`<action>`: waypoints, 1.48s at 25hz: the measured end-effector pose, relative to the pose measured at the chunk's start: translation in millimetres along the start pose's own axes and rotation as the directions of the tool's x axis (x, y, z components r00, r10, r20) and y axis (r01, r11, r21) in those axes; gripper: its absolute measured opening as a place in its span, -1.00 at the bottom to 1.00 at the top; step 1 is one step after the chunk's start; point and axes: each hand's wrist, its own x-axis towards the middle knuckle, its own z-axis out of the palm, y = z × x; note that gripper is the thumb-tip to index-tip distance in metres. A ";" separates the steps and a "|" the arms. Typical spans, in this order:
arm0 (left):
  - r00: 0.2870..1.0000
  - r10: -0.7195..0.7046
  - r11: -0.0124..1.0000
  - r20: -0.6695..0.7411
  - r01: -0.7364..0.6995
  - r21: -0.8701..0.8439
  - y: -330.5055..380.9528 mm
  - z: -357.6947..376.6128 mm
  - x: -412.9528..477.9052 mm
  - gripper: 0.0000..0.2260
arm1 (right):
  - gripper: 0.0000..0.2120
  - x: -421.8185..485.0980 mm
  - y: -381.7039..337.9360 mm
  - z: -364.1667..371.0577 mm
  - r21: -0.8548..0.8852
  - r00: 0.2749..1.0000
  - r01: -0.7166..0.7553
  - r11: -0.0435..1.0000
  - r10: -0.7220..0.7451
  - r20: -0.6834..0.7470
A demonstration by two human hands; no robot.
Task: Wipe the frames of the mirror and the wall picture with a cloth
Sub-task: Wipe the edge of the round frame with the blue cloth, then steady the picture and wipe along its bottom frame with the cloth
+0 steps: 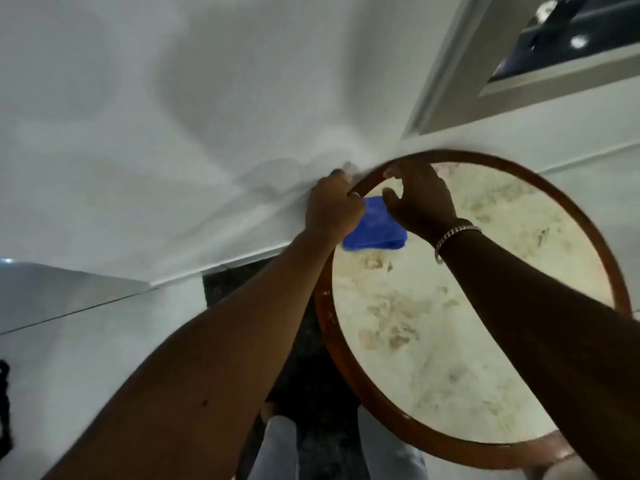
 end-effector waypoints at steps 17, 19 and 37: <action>0.937 -0.043 0.898 -0.348 -0.116 -0.424 32.3 -28.4 -3.1 -0.60 | -0.64 -0.1 -32.0 -13.9 0.387 0.969 -0.001 0.922 0.097 -0.229; 0.895 0.008 0.855 -0.445 -0.237 -0.461 64.6 -63.0 -10.0 -0.59 | -0.64 7.2 -62.3 -49.3 0.420 0.934 0.125 0.899 0.036 -0.357; 0.103 0.552 0.378 -0.827 -0.916 0.138 360.7 -454.0 -124.7 -0.61 | -0.66 40.2 -370.1 -442.9 -0.154 0.108 0.754 0.639 -0.351 -0.930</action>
